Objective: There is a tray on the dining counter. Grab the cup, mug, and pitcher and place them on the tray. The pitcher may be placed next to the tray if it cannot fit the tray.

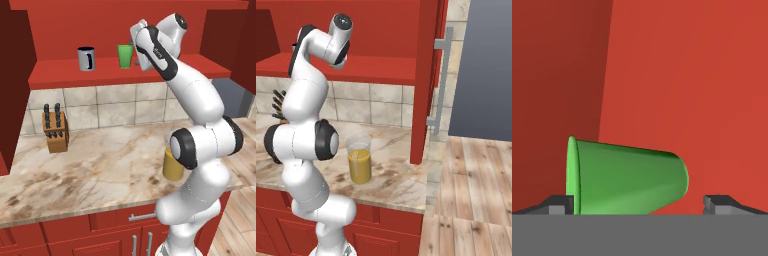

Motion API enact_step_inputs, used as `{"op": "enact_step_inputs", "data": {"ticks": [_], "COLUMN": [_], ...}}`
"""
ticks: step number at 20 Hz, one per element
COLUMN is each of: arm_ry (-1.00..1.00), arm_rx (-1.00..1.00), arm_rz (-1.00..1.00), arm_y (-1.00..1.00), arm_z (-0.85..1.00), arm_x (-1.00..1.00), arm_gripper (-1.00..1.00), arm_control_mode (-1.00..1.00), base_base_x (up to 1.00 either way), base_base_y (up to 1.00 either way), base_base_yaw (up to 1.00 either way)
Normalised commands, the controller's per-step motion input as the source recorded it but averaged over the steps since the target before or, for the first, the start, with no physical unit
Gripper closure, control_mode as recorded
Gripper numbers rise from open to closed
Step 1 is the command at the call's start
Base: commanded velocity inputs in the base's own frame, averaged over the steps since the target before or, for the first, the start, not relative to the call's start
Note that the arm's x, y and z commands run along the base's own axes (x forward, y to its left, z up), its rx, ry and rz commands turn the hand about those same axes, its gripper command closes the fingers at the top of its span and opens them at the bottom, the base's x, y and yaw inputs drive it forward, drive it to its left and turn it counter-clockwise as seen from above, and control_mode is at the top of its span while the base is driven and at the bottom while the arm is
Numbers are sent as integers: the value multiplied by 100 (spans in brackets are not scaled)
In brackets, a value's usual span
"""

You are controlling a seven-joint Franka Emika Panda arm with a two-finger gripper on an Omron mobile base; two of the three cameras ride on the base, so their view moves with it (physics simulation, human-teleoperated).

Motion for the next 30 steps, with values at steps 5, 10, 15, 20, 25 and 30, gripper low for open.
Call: {"op": "enact_step_inputs", "data": {"ticks": [5,10,15,20,25,30], "arm_ry": [8,7,3,6,2,1], "arm_rx": [0,0,0,0,-2,-1], "arm_rz": [0,0,0,0,0,0], "arm_y": [0,0,1,4,0,0], "arm_z": [0,1,4,0,-15,-17], "arm_x": [0,0,0,0,0,0], "arm_gripper": [-100,-100,-100,-100,-100,-100], "arm_control_mode": [-100,-100,-100,-100,-100,-100], "base_base_x": [0,0,0,0,0,0], "base_base_y": [0,0,0,0,0,0], "base_base_yaw": [0,0,0,0,0,0]}}
